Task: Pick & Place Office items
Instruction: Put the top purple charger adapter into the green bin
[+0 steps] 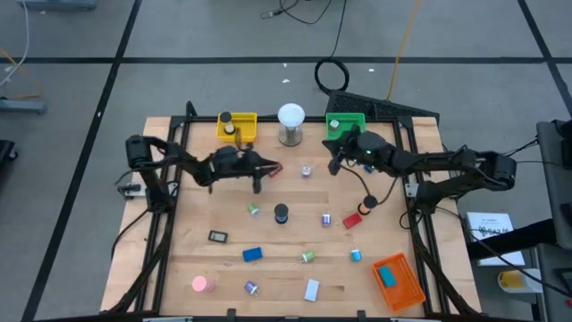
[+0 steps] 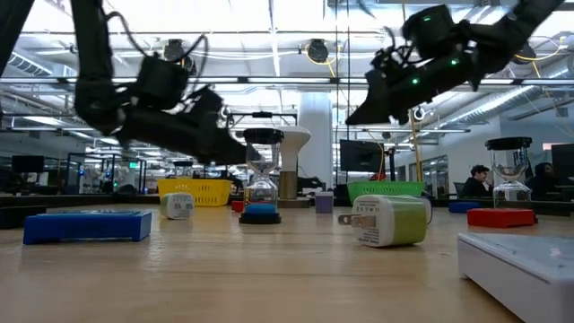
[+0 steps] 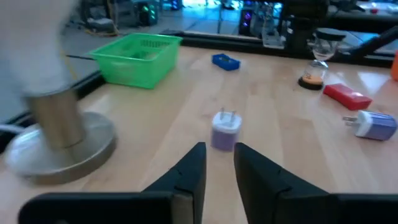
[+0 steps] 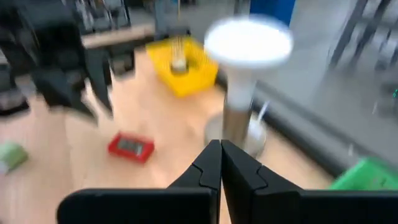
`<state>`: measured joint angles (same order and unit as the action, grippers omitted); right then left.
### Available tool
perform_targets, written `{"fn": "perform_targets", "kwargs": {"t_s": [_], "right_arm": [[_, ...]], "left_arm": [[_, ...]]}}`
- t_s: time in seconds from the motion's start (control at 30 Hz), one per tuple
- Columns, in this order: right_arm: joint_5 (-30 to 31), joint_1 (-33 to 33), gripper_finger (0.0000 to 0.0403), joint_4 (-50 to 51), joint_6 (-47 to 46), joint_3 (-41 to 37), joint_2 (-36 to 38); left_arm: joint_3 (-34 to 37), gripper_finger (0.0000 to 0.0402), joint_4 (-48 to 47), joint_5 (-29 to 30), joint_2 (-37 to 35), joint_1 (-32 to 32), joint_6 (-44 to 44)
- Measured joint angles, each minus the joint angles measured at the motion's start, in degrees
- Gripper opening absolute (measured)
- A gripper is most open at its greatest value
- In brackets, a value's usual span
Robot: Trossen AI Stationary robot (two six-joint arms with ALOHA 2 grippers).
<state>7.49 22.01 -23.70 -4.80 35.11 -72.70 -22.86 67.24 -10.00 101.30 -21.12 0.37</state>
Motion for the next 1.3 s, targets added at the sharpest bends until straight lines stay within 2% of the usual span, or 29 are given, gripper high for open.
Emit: {"fn": "perform_targets", "kwargs": {"t_s": [0.2, 0.33, 0.43, 0.57, 0.77, 0.97, 1.13, 1.3], "right_arm": [[-0.1, -2.3, 0.0001, 19.9, -7.0, 10.3, -6.9], [-0.2, -4.0, 0.0023, 33.2, -9.6, 18.4, -11.5], [-0.7, -5.4, 0.0054, 42.6, -9.8, 24.3, -14.7], [-3.9, -7.1, 0.0103, 49.0, -9.4, 31.3, -19.6], [-4.7, -8.1, 0.0178, 52.9, -6.2, 37.5, -25.9], [-4.6, -8.0, 0.0236, 52.9, -2.1, 38.6, -30.1], [-4.6, -8.0, 0.0255, 52.0, 1.1, 38.6, -32.1], [-4.5, -7.3, 0.0244, 51.3, 1.6, 38.6, -32.4]], "left_arm": [[8.8, 0.0031, 9.4, 0.0, -3.8, -2.2, -1.1], [11.8, 0.0004, 13.1, 0.0, -4.1, -2.6, -0.9], [12.0, 0.0016, 12.6, -0.1, -4.1, -2.3, -0.9], [12.0, 0.0038, 12.0, -0.1, -4.1, -1.9, -0.9], [12.0, 0.0056, 12.0, -0.1, -4.1, -1.7, -0.9], [12.0, 0.0058, 11.9, -0.1, -4.1, -1.7, -0.9], [12.0, 0.0058, 11.8, -0.1, -4.1, -1.7, -0.9], [12.0, 0.0058, 11.8, -0.1, -4.1, -1.7, -0.8]]}}
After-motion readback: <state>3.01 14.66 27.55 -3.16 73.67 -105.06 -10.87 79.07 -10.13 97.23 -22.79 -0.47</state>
